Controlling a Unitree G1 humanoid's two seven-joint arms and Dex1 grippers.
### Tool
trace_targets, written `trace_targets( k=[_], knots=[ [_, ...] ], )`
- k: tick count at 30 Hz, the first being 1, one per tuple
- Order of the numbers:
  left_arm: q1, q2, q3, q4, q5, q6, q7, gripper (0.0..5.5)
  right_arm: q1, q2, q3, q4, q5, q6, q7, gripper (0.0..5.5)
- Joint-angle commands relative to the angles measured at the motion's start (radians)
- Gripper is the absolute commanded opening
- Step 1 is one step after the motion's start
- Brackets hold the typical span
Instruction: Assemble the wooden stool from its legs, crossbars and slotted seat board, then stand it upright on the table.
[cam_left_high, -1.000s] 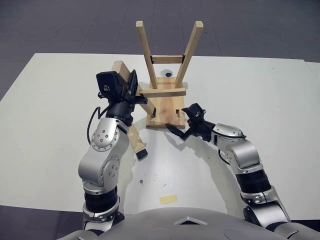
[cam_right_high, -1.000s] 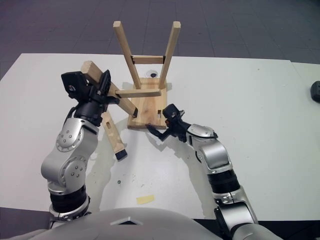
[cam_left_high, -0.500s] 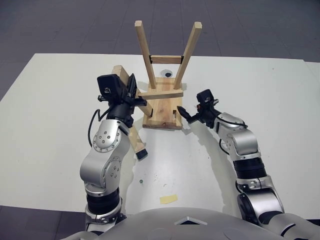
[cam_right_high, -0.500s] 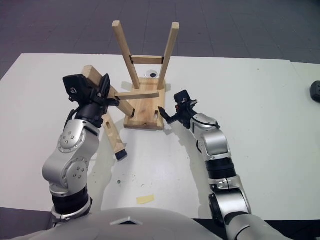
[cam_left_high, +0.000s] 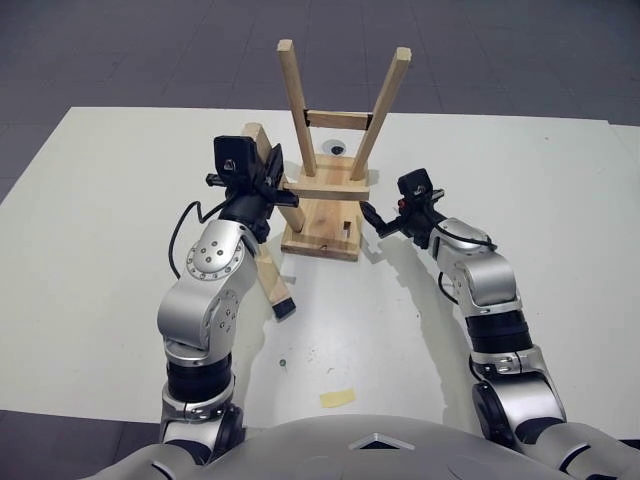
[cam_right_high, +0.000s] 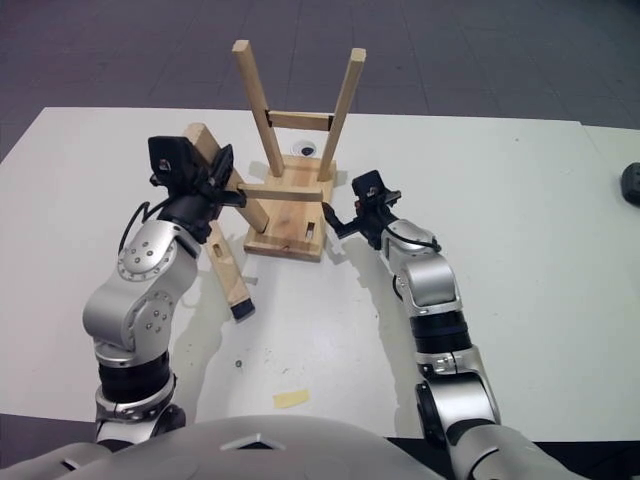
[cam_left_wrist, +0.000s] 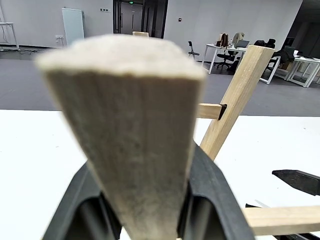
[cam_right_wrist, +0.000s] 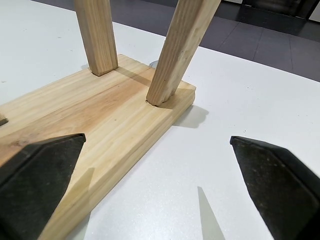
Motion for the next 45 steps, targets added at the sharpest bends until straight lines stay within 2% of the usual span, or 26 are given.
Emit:
trace_targets(
  k=[1,5,12,23,24,29,37,42,45],
  knots=[
    [0.023,0.058,-0.034,0.224,0.066,0.056,-0.03,1.03,-0.033,0.005,-0.004,0.01,-0.007,0.003,-0.011,5.4],
    [0.049,0.054,-0.02,0.24,0.062,0.043,-0.028,1.03,-0.042,0.003,-0.011,0.01,-0.005,0.005,-0.016,5.4],
    [0.203,0.025,-0.045,0.205,0.066,0.023,-0.001,1.03,-0.048,-0.007,-0.026,0.008,-0.001,0.014,-0.019,5.4],
    [0.051,0.014,0.009,0.24,0.055,-0.174,-0.059,1.03,-0.073,-0.005,-0.021,0.047,-0.006,-0.014,-0.013,5.4],
    [0.044,0.005,0.014,0.236,0.051,-0.199,-0.064,1.41,-0.075,-0.005,-0.021,0.049,-0.007,-0.017,-0.013,5.4],
    [0.027,-0.026,0.009,0.226,0.051,-0.282,-0.078,2.39,-0.081,-0.006,-0.022,0.06,-0.006,-0.026,-0.01,5.4],
    [-0.035,-0.058,0.036,0.177,0.054,-0.391,-0.084,3.66,-0.076,-0.007,-0.029,0.076,-0.004,-0.049,-0.008,5.4],
    [-0.097,-0.003,0.119,0.075,0.031,-0.356,-0.088,4.58,-0.064,-0.011,-0.039,0.087,-0.003,-0.06,-0.012,5.4],
    [-0.233,0.056,0.199,0.106,0.019,-0.304,-0.078,5.13,-0.062,-0.006,-0.041,0.083,-0.002,-0.061,-0.015,5.4]
  ],
)
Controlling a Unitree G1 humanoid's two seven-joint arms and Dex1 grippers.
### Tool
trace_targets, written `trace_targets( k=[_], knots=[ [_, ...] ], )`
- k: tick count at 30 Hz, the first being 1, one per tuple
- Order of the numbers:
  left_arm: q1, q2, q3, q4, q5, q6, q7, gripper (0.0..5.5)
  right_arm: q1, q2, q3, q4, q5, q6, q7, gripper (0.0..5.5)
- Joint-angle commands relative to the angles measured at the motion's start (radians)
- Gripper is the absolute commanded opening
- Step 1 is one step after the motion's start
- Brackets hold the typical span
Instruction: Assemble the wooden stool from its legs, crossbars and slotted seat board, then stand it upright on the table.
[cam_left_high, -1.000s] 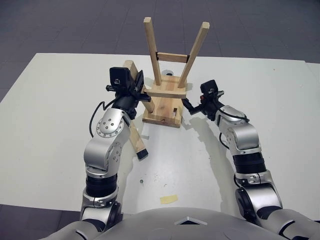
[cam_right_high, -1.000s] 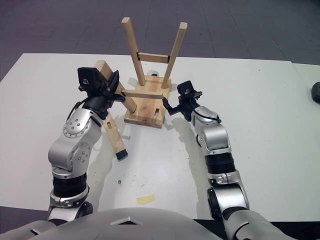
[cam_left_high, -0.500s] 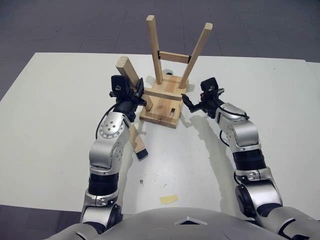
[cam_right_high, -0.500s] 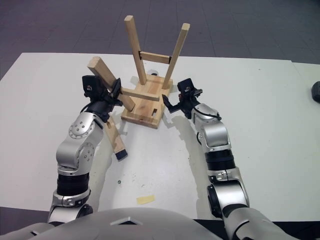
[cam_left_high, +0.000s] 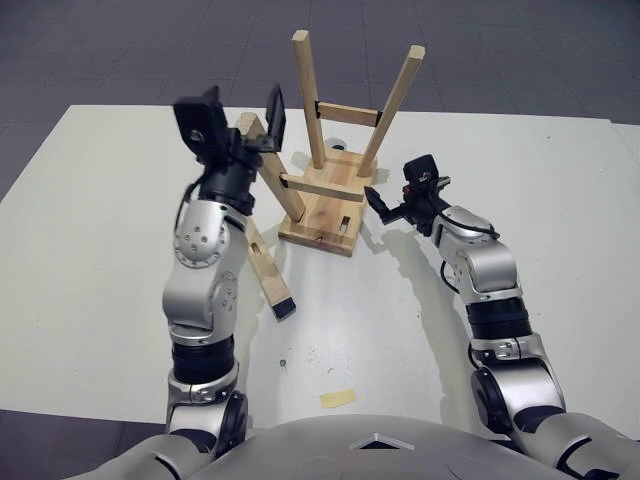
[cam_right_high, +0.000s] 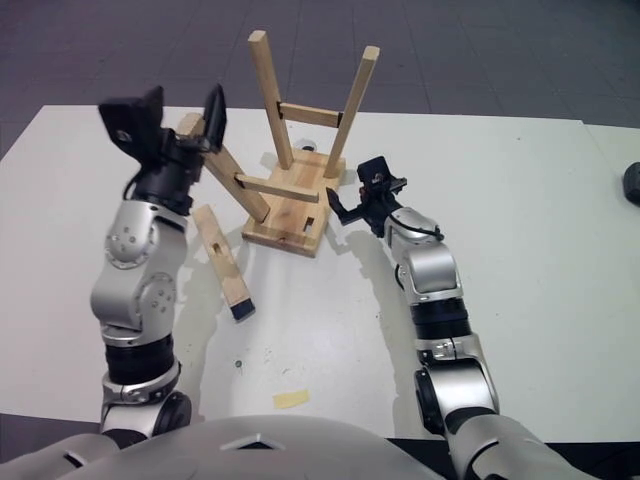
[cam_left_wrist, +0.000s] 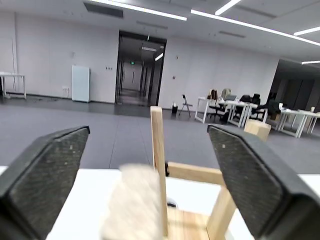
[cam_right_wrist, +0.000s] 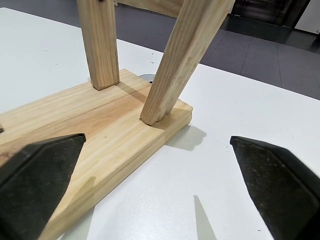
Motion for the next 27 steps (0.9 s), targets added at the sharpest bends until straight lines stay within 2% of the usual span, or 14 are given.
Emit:
trace_targets(
  k=[1,5,7,10,12,14,16,20,23,27],
  knots=[
    [-0.187,0.069,0.083,0.043,-0.013,0.06,0.008,5.26,0.006,0.0,-0.007,-0.002,-0.001,-0.002,-0.004,5.4],
    [-0.385,0.094,0.103,0.192,0.002,0.041,0.012,5.38,0.005,0.008,-0.014,-0.004,0.005,-0.002,-0.01,5.4],
    [-0.412,0.104,0.069,0.243,0.019,0.087,-0.003,5.38,0.005,0.012,-0.013,-0.01,0.007,0.001,-0.01,5.4],
    [-0.307,0.147,-0.063,0.271,0.066,0.255,-0.057,5.38,0.007,0.014,-0.008,-0.028,0.01,0.013,-0.006,5.4],
    [-0.23,0.157,-0.112,0.257,0.069,0.33,-0.083,5.38,0.007,0.011,-0.009,-0.036,0.012,0.022,-0.002,5.4],
    [-0.182,0.166,-0.156,0.241,0.073,0.357,-0.111,5.38,0.009,0.007,-0.011,-0.039,0.012,0.026,-0.001,5.4],
    [-0.186,0.15,-0.15,0.247,0.074,0.315,-0.113,5.38,0.011,0.007,-0.01,-0.037,0.011,0.025,0.001,5.4],
    [-0.265,0.082,-0.048,0.256,0.067,0.104,-0.056,5.38,0.023,0.009,-0.011,-0.027,0.009,0.017,0.001,5.4],
    [-0.292,0.072,0.069,0.145,0.063,-0.059,0.003,5.38,0.038,0.004,-0.018,-0.024,0.01,0.011,0.003,5.4],
    [-0.135,0.109,0.192,-0.005,0.087,0.07,0.068,5.38,0.062,-0.001,-0.058,-0.039,0.024,0.008,-0.009,5.4]
  ],
)
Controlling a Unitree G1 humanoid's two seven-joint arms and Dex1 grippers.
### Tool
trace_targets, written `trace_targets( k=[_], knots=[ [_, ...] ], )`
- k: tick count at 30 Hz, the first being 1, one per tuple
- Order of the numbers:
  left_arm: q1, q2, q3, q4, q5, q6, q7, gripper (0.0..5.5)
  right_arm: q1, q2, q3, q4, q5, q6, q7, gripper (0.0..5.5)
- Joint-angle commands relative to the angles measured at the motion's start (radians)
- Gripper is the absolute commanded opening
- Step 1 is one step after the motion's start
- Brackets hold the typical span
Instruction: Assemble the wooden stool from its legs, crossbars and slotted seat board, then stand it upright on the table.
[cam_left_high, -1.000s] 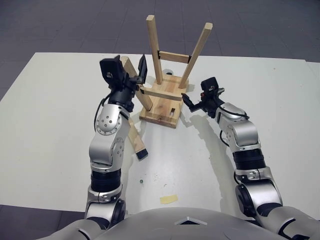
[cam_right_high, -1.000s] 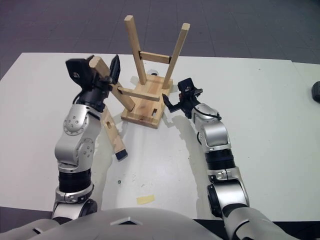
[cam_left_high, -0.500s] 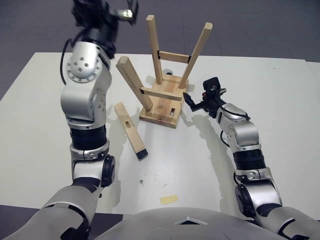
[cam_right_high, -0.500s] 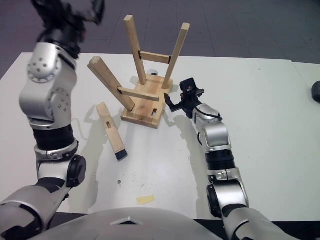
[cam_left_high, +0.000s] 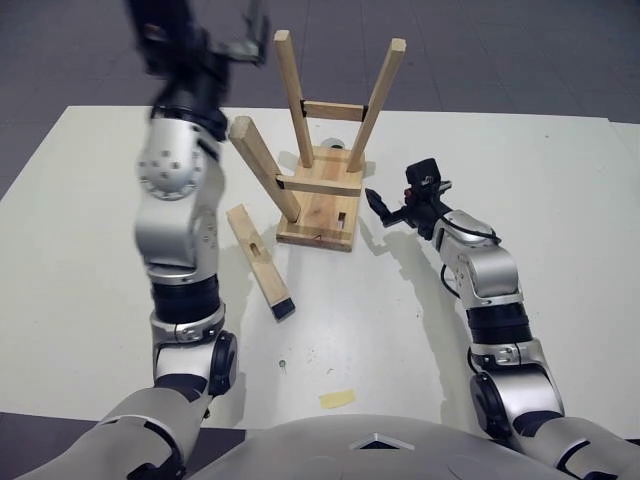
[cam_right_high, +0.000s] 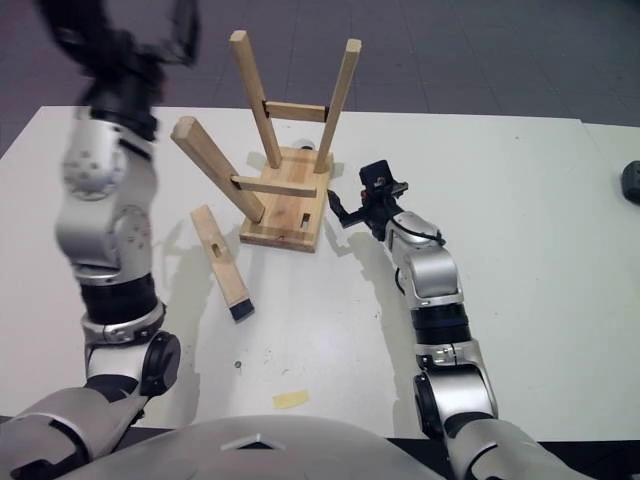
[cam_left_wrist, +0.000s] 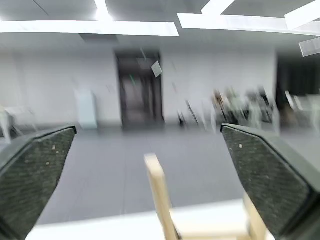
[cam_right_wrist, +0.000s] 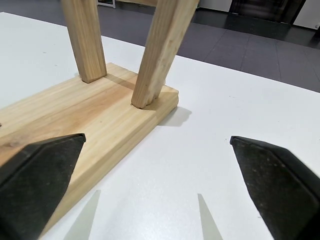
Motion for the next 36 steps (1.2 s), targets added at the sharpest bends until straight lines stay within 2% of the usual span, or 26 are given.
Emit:
trace_targets(
  k=[1,4,6,8,12,18,27,33,36],
  knots=[
    [0.202,0.035,0.085,-0.122,0.033,0.172,0.049,5.38,0.027,-0.013,-0.044,-0.016,0.016,-0.004,-0.012,5.4],
    [0.395,0.044,-0.01,-0.141,0.029,0.448,0.027,5.38,0.05,-0.018,-0.084,-0.04,0.027,-0.003,-0.026,5.4],
    [0.49,0.052,-0.091,-0.16,0.042,0.543,0.014,5.38,0.061,-0.02,-0.104,-0.057,0.037,-0.003,-0.029,5.4],
    [0.543,0.019,-0.105,-0.166,0.038,0.607,0.023,5.38,0.074,-0.023,-0.116,-0.069,0.043,-0.004,-0.029,5.4],
    [0.576,-0.096,-0.107,-0.163,0.015,0.691,0.052,5.38,0.087,-0.017,-0.123,-0.082,0.049,-0.003,-0.035,5.4],
    [0.525,-0.179,-0.037,-0.158,-0.035,0.8,0.042,5.38,0.093,-0.009,-0.113,-0.089,0.053,-0.003,-0.041,5.4],
    [0.502,-0.165,0.023,-0.113,-0.064,1.081,-0.007,5.38,0.069,0.011,-0.107,-0.127,0.061,-0.013,-0.052,5.4],
    [0.453,-0.143,0.103,-0.069,-0.091,1.171,-0.074,4.41,0.058,0.029,-0.107,-0.147,0.069,-0.029,-0.065,5.4],
    [0.467,-0.051,0.008,-0.03,-0.08,1.171,-0.098,3.84,0.04,0.038,-0.113,-0.144,0.076,-0.041,-0.076,5.4]
  ],
)
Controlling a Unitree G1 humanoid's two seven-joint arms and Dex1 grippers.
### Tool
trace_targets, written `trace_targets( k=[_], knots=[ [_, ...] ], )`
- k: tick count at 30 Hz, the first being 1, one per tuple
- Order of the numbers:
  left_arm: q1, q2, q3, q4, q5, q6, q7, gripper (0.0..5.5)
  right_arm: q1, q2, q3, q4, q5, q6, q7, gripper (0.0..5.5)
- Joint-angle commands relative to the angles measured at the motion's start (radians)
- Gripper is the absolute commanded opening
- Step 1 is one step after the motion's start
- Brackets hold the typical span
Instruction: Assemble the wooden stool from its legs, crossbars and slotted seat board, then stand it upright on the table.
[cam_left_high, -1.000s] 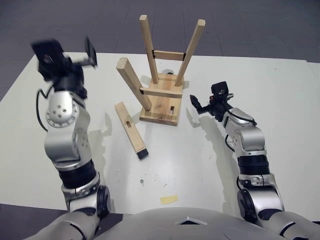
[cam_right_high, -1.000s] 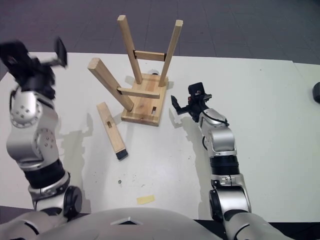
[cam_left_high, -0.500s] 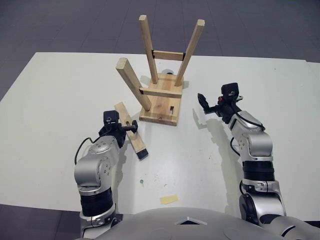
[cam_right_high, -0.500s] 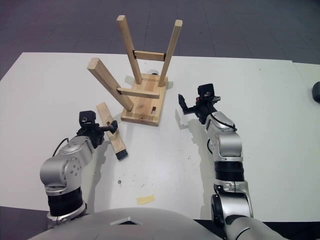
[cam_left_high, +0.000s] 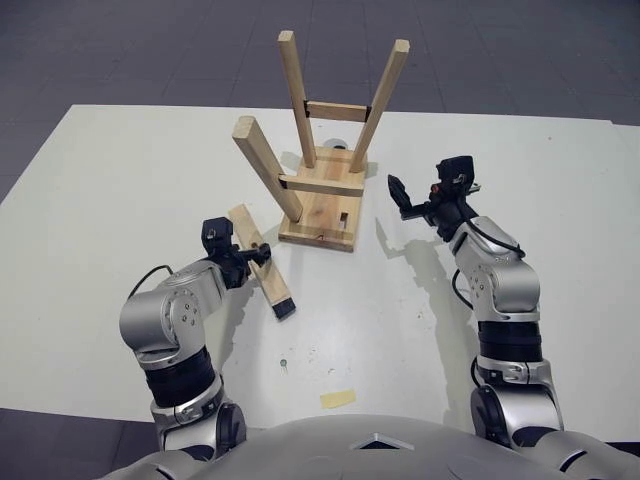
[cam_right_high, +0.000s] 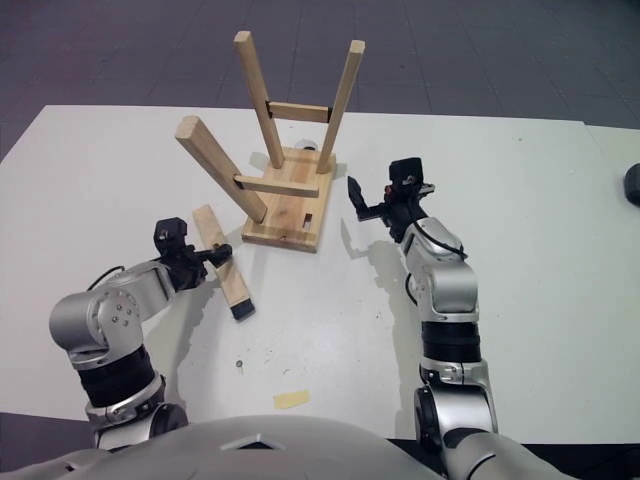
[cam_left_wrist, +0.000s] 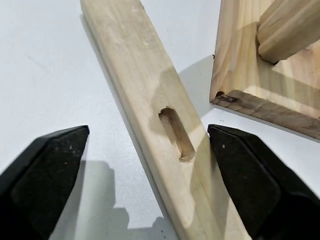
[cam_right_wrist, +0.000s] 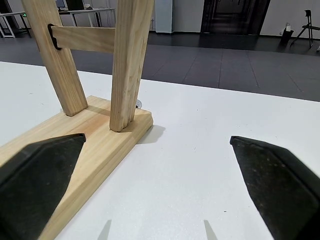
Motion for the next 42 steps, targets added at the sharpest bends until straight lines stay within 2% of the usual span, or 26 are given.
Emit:
trace_targets(
  k=[1,6,10,15,17,20,24,26,28,30,35,39,42],
  knots=[
    [0.056,0.1,-0.127,0.102,0.002,0.058,-0.036,3.62,-0.036,0.016,-0.007,-0.007,0.008,-0.021,-0.021,5.4],
    [0.086,0.238,-0.275,0.13,0.01,0.022,-0.072,2.79,-0.049,0.024,-0.007,-0.003,0.014,-0.033,-0.033,5.4],
    [0.128,0.351,-0.302,0.156,0.022,-0.038,-0.11,2.07,-0.059,0.024,-0.017,-0.028,0.023,-0.028,-0.046,5.4],
    [0.147,0.433,-0.294,0.179,0.039,-0.162,-0.153,2.06,-0.078,0.017,-0.027,-0.026,0.027,-0.026,-0.055,5.4],
    [0.161,0.44,-0.24,0.189,0.047,-0.251,-0.151,2.06,-0.082,0.012,-0.031,-0.024,0.028,-0.028,-0.055,5.4],
    [0.178,0.447,-0.073,0.199,0.053,-0.447,-0.139,2.06,-0.086,-0.012,-0.057,-0.034,0.035,-0.023,-0.048,5.4],
    [0.138,0.441,0.168,0.176,-0.001,-0.806,-0.171,2.06,-0.129,-0.061,-0.147,-0.032,0.093,0.017,-0.043,5.4],
    [0.094,0.442,0.251,0.098,-0.068,-0.899,-0.198,2.06,-0.175,-0.063,-0.214,-0.066,0.203,0.098,-0.03,5.4],
    [-0.003,0.458,0.28,-0.028,-0.176,-0.903,-0.214,2.06,-0.245,-0.027,-0.291,-0.151,0.47,0.268,-0.013,5.4],
    [-0.083,0.476,0.234,-0.141,-0.253,-0.88,-0.23,2.06,-0.302,0.007,-0.304,-0.251,0.716,0.385,-0.012,5.4],
    [-0.164,0.486,0.084,-0.296,-0.307,-0.816,-0.218,2.06,-0.398,0.044,-0.267,-0.33,1.05,0.46,-0.101,5.4],
    [-0.237,0.479,-0.05,-0.363,-0.337,-0.766,-0.206,2.06,-0.472,0.079,-0.184,-0.306,1.098,0.444,-0.151,5.4],
    [-0.264,0.462,-0.099,-0.381,-0.358,-0.747,-0.184,2.06,-0.505,0.089,-0.142,-0.261,1.077,0.419,-0.16,5.4]
  ],
)
